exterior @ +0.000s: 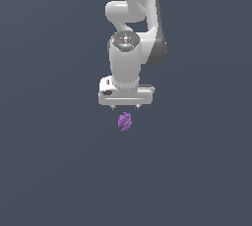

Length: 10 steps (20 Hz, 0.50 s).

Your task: Pick up the object and move it to a goal position.

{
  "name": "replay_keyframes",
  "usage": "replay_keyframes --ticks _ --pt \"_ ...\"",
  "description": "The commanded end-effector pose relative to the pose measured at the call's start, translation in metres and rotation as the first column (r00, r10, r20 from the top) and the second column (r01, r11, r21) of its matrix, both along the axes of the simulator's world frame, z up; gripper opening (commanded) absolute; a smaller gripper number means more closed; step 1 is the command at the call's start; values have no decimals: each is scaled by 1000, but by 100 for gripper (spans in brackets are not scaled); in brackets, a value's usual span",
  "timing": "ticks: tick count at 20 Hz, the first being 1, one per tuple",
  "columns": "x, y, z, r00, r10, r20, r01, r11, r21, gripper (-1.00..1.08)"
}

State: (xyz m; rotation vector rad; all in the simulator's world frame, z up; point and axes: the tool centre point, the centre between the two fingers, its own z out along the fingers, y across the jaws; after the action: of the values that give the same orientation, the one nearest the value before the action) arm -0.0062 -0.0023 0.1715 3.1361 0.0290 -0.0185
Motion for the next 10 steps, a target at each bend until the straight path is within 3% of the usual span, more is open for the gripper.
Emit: replay_keyframes --ticks 1,10 --pt "0 0 0 1000 0 0 0 1000 0 100" --pt "-3 -18 3 1000 -1 -13 1 1000 -2 100"
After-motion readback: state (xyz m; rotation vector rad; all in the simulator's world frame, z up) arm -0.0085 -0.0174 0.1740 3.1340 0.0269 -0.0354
